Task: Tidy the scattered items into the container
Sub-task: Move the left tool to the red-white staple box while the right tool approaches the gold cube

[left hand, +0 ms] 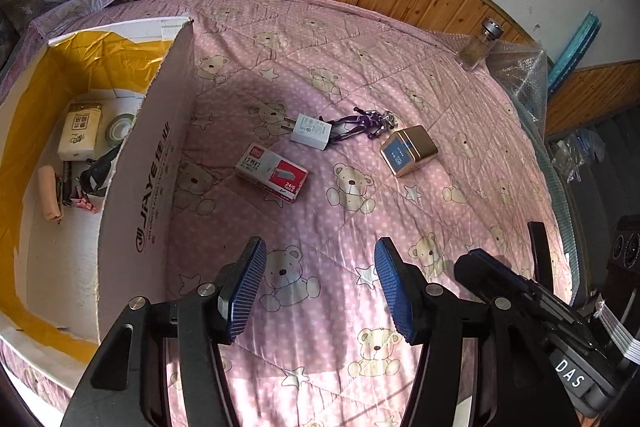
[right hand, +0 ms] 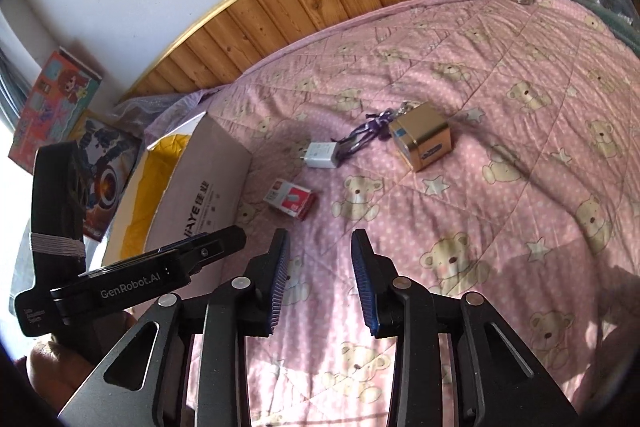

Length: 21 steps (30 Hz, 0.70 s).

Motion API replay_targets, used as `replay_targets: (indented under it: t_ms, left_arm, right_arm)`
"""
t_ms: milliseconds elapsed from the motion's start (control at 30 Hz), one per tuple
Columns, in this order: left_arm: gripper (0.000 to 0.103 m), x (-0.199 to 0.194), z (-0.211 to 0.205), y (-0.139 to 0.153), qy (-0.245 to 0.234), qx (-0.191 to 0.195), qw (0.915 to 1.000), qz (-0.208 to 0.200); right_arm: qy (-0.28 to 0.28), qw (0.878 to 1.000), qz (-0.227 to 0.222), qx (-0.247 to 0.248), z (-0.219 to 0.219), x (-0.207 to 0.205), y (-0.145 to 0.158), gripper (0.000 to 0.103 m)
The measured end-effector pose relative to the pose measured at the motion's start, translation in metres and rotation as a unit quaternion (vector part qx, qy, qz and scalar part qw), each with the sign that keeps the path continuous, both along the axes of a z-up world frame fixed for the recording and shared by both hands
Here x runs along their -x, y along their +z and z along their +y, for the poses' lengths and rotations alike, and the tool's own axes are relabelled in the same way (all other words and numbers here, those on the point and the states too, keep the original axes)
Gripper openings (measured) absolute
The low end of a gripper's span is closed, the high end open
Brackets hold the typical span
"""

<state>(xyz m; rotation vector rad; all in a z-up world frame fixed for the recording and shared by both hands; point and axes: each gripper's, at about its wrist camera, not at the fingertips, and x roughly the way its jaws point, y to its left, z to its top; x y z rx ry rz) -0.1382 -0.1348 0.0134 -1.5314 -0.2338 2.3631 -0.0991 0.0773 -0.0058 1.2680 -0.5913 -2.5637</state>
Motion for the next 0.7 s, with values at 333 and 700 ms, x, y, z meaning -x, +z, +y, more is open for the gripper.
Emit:
replay_targets:
  t_ms: [333, 700]
  left_arm:
    - [0.058, 0.060, -0.001, -0.064, 0.085, -0.011, 0.9924, -0.088]
    - [0.076, 0.104, 0.005, -0.098, 0.140, 0.033, 0.9860, -0.085]
  right_arm:
    - [0.020, 0.995, -0.015, -0.098, 0.032, 0.068, -0.029, 0.050]
    - [0.072, 0.986, -0.021, -0.148, 0.042, 0.131, -0.061, 0.057]
